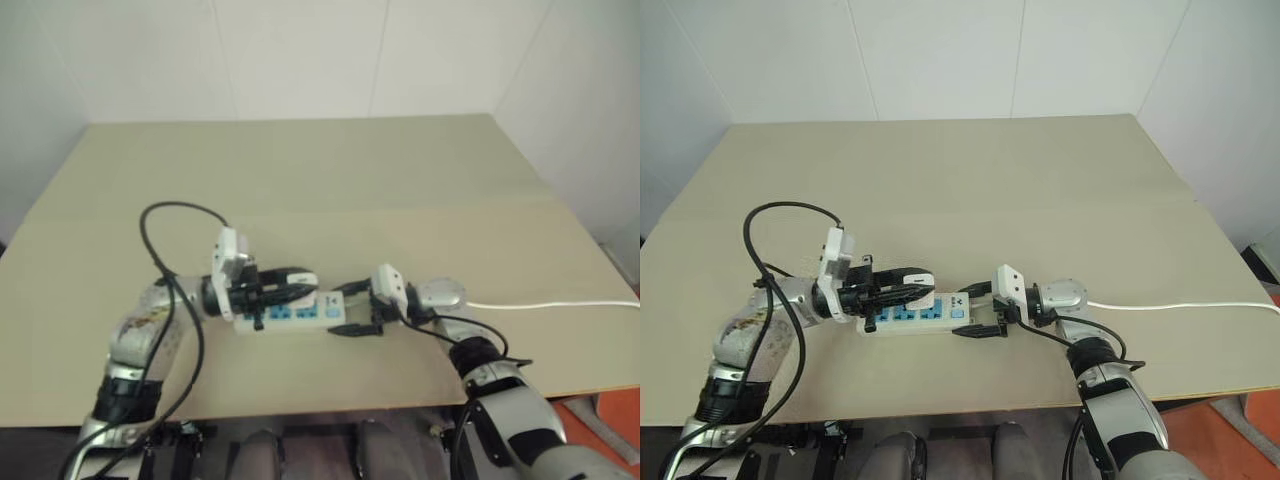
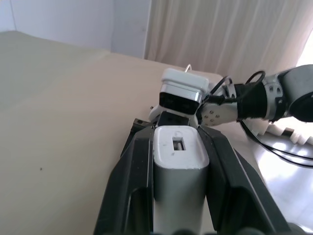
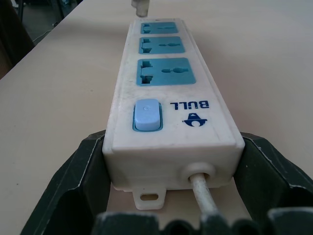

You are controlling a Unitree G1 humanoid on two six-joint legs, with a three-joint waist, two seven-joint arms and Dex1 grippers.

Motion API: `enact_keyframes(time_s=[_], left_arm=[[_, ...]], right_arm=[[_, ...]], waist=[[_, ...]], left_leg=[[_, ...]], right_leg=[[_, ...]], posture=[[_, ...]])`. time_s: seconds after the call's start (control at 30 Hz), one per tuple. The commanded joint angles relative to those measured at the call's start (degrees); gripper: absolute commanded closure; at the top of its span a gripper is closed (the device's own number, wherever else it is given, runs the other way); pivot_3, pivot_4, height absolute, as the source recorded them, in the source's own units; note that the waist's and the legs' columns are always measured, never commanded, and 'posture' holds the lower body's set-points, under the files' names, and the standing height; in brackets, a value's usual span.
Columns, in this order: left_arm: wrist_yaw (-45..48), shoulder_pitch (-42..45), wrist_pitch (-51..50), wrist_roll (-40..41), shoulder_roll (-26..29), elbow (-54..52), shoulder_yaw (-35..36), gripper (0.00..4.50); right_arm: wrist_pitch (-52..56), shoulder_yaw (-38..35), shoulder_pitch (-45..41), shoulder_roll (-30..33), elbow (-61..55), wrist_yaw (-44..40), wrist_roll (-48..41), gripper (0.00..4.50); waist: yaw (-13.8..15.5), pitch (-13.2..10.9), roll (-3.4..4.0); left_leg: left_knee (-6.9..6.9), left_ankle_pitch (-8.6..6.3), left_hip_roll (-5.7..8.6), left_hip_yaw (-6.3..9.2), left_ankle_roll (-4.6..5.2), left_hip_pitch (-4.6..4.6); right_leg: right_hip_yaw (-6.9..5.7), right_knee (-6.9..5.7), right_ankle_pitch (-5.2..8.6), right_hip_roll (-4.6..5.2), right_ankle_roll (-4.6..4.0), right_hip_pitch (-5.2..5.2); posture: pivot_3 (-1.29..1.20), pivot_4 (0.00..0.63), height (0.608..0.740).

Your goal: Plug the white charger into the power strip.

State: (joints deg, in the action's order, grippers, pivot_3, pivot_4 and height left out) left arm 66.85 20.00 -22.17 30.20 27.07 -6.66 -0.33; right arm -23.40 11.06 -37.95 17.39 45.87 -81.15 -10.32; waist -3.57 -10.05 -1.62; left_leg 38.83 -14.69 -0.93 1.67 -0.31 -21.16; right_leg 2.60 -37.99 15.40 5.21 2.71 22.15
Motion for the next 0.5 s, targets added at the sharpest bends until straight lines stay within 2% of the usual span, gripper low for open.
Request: enact_keyframes(time_s=[0.03, 0.5], left_arm=[[0.9, 0.5, 6.0, -1.1, -1.3, 2.3, -0.1, 3.48], [4.7, 0.4, 11.5, -4.9, -1.5, 8.5, -5.4, 3.48]], right_arm=[[0.5, -0.5, -0.1, 0.6, 0.8, 0.7, 0.9, 1.1], [2.1, -0.8, 1.0, 2.1, -2.0, 0.8, 0.8, 1.1]], waist=[[0.0, 0.0, 0.0], [0.8, 0.0, 0.0]], left_leg=[[-0.01, 0.0, 0.0, 0.0, 0.0, 0.0], [-0.04, 0.0, 0.01, 0.0, 0.01, -0.02]], right_leg=[[0.0, 0.01, 0.0, 0.0, 0.0, 0.0], [-0.01, 0.06, 0.0, 0.01, 0.01, 0.01]], posture=[[0.0, 0.15, 0.74], [0.0, 0.15, 0.74]])
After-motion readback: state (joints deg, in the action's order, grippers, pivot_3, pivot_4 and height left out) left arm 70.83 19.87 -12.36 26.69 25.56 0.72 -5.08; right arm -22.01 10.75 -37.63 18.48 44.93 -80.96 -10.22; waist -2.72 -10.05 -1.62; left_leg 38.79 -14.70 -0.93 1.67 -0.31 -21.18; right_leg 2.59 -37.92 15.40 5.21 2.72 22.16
